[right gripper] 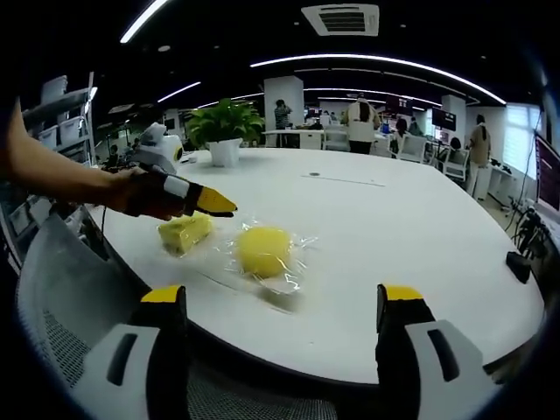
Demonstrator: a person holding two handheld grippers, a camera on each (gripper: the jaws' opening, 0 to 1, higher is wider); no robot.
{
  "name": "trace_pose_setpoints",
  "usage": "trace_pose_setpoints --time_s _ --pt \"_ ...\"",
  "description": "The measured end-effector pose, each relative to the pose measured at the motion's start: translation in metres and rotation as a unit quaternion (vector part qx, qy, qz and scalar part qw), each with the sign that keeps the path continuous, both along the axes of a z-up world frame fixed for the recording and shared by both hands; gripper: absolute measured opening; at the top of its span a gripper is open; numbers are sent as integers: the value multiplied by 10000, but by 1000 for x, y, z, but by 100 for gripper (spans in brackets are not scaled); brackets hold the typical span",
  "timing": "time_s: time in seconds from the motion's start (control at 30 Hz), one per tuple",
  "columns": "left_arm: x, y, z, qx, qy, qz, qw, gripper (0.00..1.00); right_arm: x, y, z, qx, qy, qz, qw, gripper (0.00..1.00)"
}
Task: Compare the silicone blocks by pressing each to a similar depth, holding the contact briefly, and releasing to observe deformation and rebound differences across the visible hardness samples.
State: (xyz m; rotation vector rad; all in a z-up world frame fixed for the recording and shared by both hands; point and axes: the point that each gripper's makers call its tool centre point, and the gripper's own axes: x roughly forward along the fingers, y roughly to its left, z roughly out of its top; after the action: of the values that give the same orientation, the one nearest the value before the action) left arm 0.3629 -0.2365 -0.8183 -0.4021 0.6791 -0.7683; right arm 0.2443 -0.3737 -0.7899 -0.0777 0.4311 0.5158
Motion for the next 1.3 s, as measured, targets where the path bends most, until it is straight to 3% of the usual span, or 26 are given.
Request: trace_pose_setpoints --time_s 0.17,0.23,0.4,0.63,0.77,0.97,1.13,1.3 --pt "8 -3 -14 60 259 103 9996 53 0 0 0 4 8 -3 10000 83" --pt "9 -4 -14 63 250 135 9996 47 0 0 -1 36 22 -1 10000 83" --pt "19 -10 -15 -157 450 326 9983 44 0 0 -1 32 36 -1 10000 83" --pt "27 -17 -29 -17 742 308 9968 36 0 0 -1 41 42 0 10000 81" --pt "31 -20 -30 -188 894 427 9949 33 0 0 -2 28 59 4 10000 80" --pt "32 -16 -39 -62 911 461 9948 15 0 0 -2 20 76 18 10000 79" --pt "36 -16 -38 -149 918 547 9942 1 0 0 -3 16 97 22 9999 78" --pt "38 -19 -35 -130 813 517 9953 0 1 0 -3 28 119 33 9999 78"
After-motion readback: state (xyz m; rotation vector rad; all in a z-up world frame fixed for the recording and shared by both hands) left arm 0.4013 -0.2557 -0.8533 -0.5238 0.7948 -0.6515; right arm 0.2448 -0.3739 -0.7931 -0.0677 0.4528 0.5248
